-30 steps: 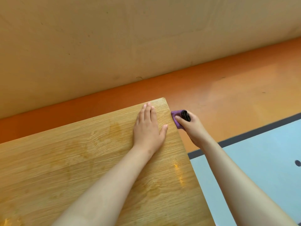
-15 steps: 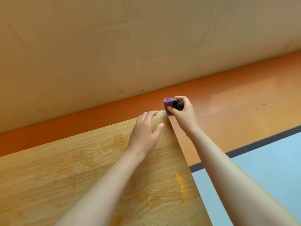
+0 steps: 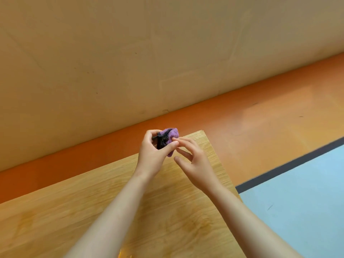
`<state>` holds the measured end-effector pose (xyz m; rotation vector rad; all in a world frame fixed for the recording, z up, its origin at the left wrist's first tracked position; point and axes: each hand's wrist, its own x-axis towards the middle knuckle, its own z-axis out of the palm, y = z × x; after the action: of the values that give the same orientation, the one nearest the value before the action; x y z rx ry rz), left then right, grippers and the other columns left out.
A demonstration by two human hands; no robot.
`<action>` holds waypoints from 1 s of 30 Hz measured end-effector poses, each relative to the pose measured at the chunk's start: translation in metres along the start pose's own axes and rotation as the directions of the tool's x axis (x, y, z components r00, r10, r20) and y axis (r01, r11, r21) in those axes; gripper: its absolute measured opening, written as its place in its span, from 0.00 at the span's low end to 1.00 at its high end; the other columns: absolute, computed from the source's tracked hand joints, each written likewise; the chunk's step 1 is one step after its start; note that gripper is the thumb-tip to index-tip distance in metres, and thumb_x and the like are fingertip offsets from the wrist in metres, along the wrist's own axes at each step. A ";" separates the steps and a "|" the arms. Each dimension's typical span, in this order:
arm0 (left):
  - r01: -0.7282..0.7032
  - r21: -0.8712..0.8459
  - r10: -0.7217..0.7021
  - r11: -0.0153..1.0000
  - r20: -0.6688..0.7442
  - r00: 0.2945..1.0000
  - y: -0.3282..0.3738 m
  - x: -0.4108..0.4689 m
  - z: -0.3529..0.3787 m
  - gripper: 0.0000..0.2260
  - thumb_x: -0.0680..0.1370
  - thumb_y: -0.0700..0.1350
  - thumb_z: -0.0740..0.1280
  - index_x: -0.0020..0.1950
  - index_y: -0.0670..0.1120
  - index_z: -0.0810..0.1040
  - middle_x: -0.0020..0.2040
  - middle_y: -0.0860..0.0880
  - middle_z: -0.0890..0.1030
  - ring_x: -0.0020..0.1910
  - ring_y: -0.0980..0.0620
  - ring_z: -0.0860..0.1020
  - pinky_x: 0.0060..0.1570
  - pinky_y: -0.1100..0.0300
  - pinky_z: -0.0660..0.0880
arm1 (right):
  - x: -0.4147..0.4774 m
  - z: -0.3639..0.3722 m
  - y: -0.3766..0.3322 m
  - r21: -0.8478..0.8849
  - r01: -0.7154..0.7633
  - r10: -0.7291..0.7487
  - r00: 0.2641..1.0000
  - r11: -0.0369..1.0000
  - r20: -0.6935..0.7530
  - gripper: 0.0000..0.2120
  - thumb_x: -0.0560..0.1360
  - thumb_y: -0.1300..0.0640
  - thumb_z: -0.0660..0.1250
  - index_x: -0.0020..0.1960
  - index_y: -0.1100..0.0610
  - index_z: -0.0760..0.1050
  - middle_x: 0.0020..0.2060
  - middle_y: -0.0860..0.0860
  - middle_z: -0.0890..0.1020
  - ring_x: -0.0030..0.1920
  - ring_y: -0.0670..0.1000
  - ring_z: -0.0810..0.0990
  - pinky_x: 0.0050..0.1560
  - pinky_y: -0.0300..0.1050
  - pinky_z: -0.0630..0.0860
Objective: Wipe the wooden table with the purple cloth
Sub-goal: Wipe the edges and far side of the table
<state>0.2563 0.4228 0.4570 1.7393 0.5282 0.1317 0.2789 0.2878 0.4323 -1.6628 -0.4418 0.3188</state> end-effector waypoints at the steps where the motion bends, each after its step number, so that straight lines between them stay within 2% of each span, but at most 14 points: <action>1: 0.001 0.030 -0.002 1.000 0.019 1.000 -0.005 0.006 -0.007 0.17 0.71 0.42 0.75 0.56 0.47 0.74 0.48 0.54 0.81 0.45 0.63 0.79 0.46 0.68 0.75 | 0.000 0.002 0.003 -0.036 0.002 -0.002 1.000 0.999 0.003 0.21 0.72 0.73 0.63 0.63 0.60 0.74 0.57 0.52 0.75 0.59 0.46 0.76 0.61 0.39 0.73; 2: 0.001 0.056 -0.004 0.998 0.048 0.999 -0.011 0.013 -0.015 0.14 0.72 0.41 0.74 0.55 0.47 0.75 0.48 0.53 0.81 0.48 0.60 0.79 0.48 0.65 0.74 | 0.001 0.003 0.007 -0.093 0.000 -0.002 1.000 0.996 -0.023 0.21 0.72 0.73 0.62 0.62 0.59 0.75 0.56 0.51 0.77 0.57 0.45 0.77 0.60 0.38 0.73; 4: 0.005 0.078 -0.014 0.997 0.115 0.993 -0.019 0.032 -0.028 0.10 0.74 0.39 0.71 0.54 0.47 0.77 0.50 0.51 0.82 0.50 0.55 0.80 0.52 0.59 0.75 | 0.005 -0.001 0.023 -0.300 -0.034 -0.022 0.983 0.953 -0.182 0.20 0.71 0.72 0.62 0.59 0.57 0.76 0.54 0.50 0.79 0.56 0.46 0.76 0.59 0.37 0.71; 6: 0.008 0.099 -0.025 0.995 0.182 0.983 -0.022 0.054 -0.037 0.08 0.77 0.38 0.67 0.56 0.45 0.78 0.52 0.49 0.82 0.53 0.52 0.80 0.55 0.55 0.76 | 0.009 -0.014 0.045 -0.551 -0.158 -0.046 0.940 0.819 -0.338 0.17 0.72 0.68 0.63 0.59 0.58 0.75 0.55 0.51 0.78 0.59 0.52 0.74 0.60 0.38 0.67; 8: -0.027 0.146 -0.012 0.989 0.263 0.965 -0.021 0.076 -0.038 0.09 0.79 0.38 0.63 0.58 0.43 0.77 0.53 0.49 0.82 0.52 0.53 0.80 0.51 0.61 0.76 | 0.009 -0.025 0.066 -0.695 -0.271 -0.030 0.921 0.666 -0.389 0.16 0.75 0.63 0.63 0.63 0.61 0.72 0.60 0.55 0.76 0.63 0.56 0.70 0.64 0.44 0.65; 9: -0.033 0.147 -0.013 0.989 0.299 0.954 -0.020 0.086 -0.035 0.09 0.80 0.38 0.61 0.58 0.43 0.76 0.52 0.50 0.81 0.48 0.57 0.80 0.46 0.66 0.76 | 0.008 -0.027 0.074 -0.729 -0.298 -0.016 0.921 0.616 -0.390 0.17 0.76 0.60 0.62 0.65 0.62 0.71 0.62 0.56 0.75 0.64 0.56 0.69 0.66 0.48 0.65; 11: 0.015 0.124 -0.060 0.992 0.366 0.929 -0.021 0.106 -0.024 0.09 0.81 0.37 0.58 0.58 0.42 0.75 0.50 0.48 0.79 0.40 0.60 0.80 0.34 0.68 0.75 | 0.007 -0.026 0.083 -0.764 -0.312 -0.017 0.922 0.565 -0.388 0.19 0.78 0.57 0.59 0.68 0.61 0.68 0.63 0.56 0.75 0.64 0.57 0.71 0.64 0.51 0.67; 12: 0.048 0.125 -0.095 0.991 0.397 0.913 -0.024 0.116 -0.016 0.10 0.81 0.37 0.57 0.58 0.43 0.75 0.51 0.47 0.79 0.39 0.57 0.80 0.32 0.66 0.75 | 0.007 -0.024 0.086 -0.772 -0.317 -0.017 0.921 0.551 -0.390 0.20 0.78 0.56 0.57 0.68 0.61 0.67 0.63 0.56 0.75 0.63 0.57 0.72 0.64 0.51 0.68; 16: 0.149 0.145 -0.202 0.978 0.493 0.847 -0.036 0.141 0.015 0.05 0.80 0.43 0.62 0.53 0.47 0.76 0.52 0.45 0.78 0.41 0.49 0.78 0.32 0.58 0.75 | 0.010 -0.021 0.089 -0.788 -0.331 -0.021 0.917 0.519 -0.398 0.25 0.77 0.51 0.48 0.69 0.60 0.66 0.62 0.56 0.75 0.62 0.56 0.73 0.63 0.49 0.68; 18: 0.137 0.137 -0.189 0.981 0.526 0.829 -0.040 0.146 0.027 0.14 0.73 0.50 0.72 0.55 0.46 0.77 0.49 0.47 0.79 0.42 0.50 0.78 0.35 0.59 0.74 | 0.009 -0.022 0.091 -0.787 -0.323 -0.029 0.918 0.526 -0.396 0.25 0.77 0.50 0.48 0.69 0.60 0.66 0.63 0.55 0.75 0.62 0.55 0.73 0.62 0.49 0.69; 20: 0.110 0.152 -0.177 0.982 0.559 0.810 -0.042 0.150 0.039 0.23 0.67 0.50 0.77 0.58 0.44 0.76 0.48 0.48 0.80 0.42 0.52 0.79 0.36 0.60 0.74 | 0.009 -0.021 0.091 -0.781 -0.321 -0.033 0.916 0.536 -0.399 0.25 0.77 0.51 0.48 0.69 0.60 0.66 0.63 0.55 0.75 0.62 0.55 0.73 0.62 0.49 0.70; 23: 0.063 0.213 -0.184 0.975 0.617 0.765 -0.039 0.160 0.054 0.17 0.72 0.42 0.75 0.57 0.43 0.75 0.48 0.47 0.78 0.43 0.53 0.80 0.39 0.64 0.77 | 0.010 -0.021 0.091 -0.786 -0.316 -0.033 0.920 0.531 -0.392 0.24 0.77 0.51 0.49 0.69 0.60 0.66 0.63 0.54 0.75 0.62 0.54 0.73 0.61 0.48 0.71; 28: -0.030 0.274 -0.163 0.961 0.652 0.740 -0.031 0.166 0.082 0.04 0.75 0.44 0.71 0.48 0.50 0.77 0.44 0.50 0.78 0.42 0.55 0.78 0.37 0.64 0.75 | 0.009 -0.022 0.092 -0.794 -0.308 -0.033 0.924 0.525 -0.380 0.25 0.77 0.51 0.48 0.70 0.60 0.65 0.63 0.54 0.74 0.62 0.53 0.73 0.60 0.47 0.72; 30: 0.012 0.290 -0.208 0.957 0.659 0.723 -0.031 0.166 0.088 0.04 0.76 0.42 0.70 0.49 0.49 0.77 0.43 0.50 0.78 0.41 0.56 0.77 0.37 0.65 0.75 | 0.010 -0.022 0.092 -0.794 -0.308 -0.031 0.925 0.523 -0.380 0.24 0.77 0.51 0.49 0.70 0.60 0.65 0.64 0.53 0.74 0.62 0.53 0.73 0.60 0.47 0.72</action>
<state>0.4275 0.4170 0.3738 1.8515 0.0903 -0.6911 0.3068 0.2634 0.3451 -2.6897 -0.1680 -0.1395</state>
